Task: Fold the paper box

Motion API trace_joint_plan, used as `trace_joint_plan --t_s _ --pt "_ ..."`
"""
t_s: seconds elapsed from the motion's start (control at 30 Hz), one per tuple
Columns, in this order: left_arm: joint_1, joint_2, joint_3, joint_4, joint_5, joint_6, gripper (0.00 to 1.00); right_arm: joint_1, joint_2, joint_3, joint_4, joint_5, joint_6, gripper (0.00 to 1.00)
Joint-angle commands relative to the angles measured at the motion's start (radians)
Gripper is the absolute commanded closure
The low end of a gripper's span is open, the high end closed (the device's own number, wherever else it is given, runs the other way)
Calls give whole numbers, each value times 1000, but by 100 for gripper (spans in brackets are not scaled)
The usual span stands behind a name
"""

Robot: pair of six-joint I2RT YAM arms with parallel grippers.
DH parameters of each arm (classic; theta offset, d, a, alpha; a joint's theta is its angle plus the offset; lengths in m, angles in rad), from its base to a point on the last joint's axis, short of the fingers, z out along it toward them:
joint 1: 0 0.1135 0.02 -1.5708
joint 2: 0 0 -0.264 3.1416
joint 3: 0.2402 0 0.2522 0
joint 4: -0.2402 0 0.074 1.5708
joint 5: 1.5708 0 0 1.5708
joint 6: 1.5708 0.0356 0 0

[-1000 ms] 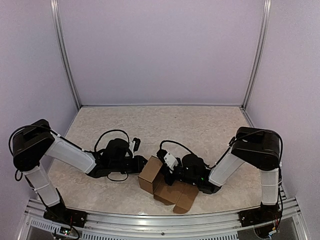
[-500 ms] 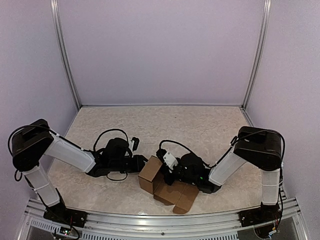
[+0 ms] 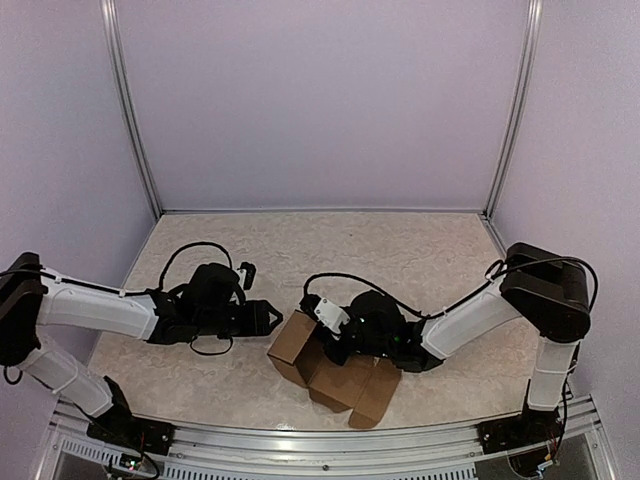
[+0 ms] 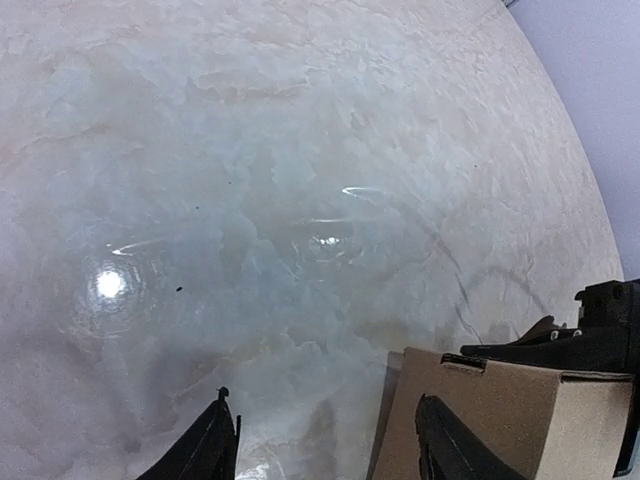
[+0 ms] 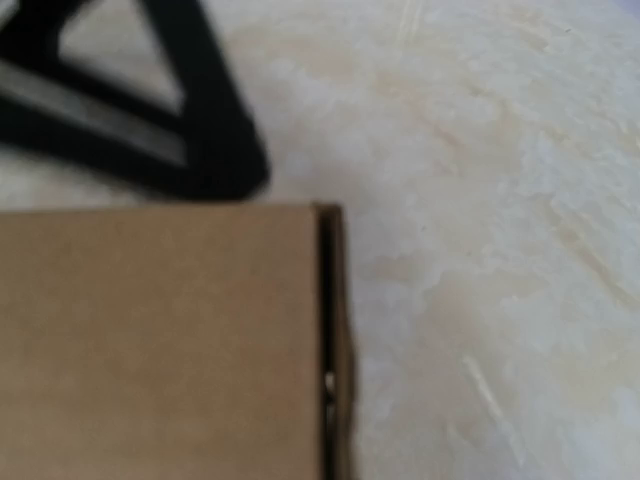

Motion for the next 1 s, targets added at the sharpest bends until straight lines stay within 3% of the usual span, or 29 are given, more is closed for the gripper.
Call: trace_joint_plan --t_s 0.0,0.33,0.6,0.83,0.97 --pt "-2 -92 47 -257 -153 46 41 2 -83 46 -267 -54 -84 100" --pt "-32 -272 48 -384 -237 61 39 -9 -165 272 -925 -135 -239 100" --pt "-109 -297 54 -422 -326 70 39 -10 -124 489 -1457 -124 -368 100" --pt "-156 -278 59 -426 -364 80 39 -8 10 651 -1764 -19 -418 100" --pt "-171 -260 61 -412 -369 83 39 -2 76 709 -1844 12 -447 100"
